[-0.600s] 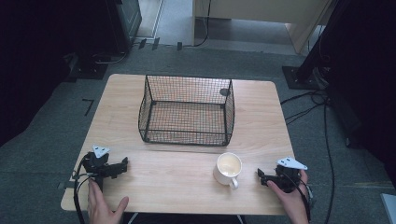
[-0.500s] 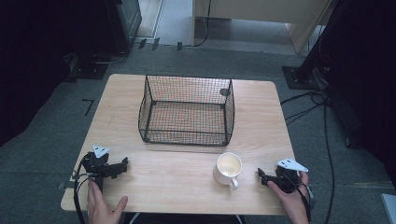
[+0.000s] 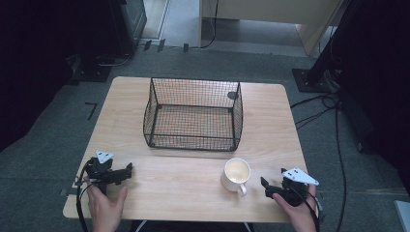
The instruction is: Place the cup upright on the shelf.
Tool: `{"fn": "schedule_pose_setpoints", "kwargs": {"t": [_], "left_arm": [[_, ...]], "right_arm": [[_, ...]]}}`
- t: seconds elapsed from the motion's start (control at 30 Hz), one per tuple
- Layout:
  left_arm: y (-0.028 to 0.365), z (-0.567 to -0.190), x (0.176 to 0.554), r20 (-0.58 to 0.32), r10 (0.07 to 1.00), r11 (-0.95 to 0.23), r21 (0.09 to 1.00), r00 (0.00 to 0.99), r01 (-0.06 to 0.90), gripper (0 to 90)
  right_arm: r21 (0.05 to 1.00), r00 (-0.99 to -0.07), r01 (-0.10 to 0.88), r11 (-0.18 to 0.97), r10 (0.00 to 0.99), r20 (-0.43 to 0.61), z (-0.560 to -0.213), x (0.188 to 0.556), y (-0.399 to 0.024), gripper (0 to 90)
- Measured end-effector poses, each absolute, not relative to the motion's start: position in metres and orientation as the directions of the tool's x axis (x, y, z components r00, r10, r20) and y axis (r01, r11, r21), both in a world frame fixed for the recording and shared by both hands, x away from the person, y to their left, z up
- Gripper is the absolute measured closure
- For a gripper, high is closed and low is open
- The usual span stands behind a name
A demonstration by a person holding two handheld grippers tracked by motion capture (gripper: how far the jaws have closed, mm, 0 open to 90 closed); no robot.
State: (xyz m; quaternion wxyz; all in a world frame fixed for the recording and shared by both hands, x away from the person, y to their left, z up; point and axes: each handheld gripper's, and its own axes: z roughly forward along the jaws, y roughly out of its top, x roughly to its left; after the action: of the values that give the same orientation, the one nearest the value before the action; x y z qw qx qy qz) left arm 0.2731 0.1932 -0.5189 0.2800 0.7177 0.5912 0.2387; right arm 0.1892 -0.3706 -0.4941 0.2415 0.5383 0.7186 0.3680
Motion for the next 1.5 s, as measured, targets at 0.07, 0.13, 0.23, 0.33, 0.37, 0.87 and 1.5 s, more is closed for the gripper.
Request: {"fn": "schedule_pose_setpoints", "kwargs": {"t": [0.07,0.13,0.23,0.33,0.37,0.87,1.5], "left_arm": [[0.193,-0.519,0.273,0.011,0.982,-0.144,0.684,0.187,0.715,0.0],[0.193,-0.519,0.273,0.011,0.982,-0.144,0.684,0.187,0.715,0.0],[0.193,-0.519,0.273,0.011,0.982,-0.144,0.684,0.187,0.715,0.0],[0.193,-0.519,0.273,0.011,0.982,-0.144,0.684,0.187,0.715,0.0],[0.193,-0.519,0.273,0.011,0.982,-0.144,0.684,0.187,0.715,0.0],[0.192,-0.519,0.273,0.010,0.983,-0.139,0.686,0.181,0.715,0.0],[0.192,-0.519,0.273,0.010,0.983,-0.139,0.686,0.181,0.715,0.0]], "right_arm": [[0.794,-0.313,0.589,0.150,0.948,0.053,-0.490,0.187,-0.366,13.9],[0.799,-0.321,0.582,0.152,0.946,0.054,-0.487,0.186,-0.364,13.9],[0.803,-0.336,0.577,0.150,0.940,0.066,-0.483,0.184,-0.359,13.9],[0.811,-0.348,0.567,0.147,0.935,0.074,-0.479,0.181,-0.356,14.0],[0.813,-0.354,0.564,0.145,0.932,0.080,-0.478,0.180,-0.355,14.0],[0.829,-0.424,0.541,0.142,0.897,0.123,-0.465,0.169,-0.335,14.4],[0.814,-0.502,0.554,0.174,0.850,0.161,-0.471,0.164,-0.311,24.0]]}}
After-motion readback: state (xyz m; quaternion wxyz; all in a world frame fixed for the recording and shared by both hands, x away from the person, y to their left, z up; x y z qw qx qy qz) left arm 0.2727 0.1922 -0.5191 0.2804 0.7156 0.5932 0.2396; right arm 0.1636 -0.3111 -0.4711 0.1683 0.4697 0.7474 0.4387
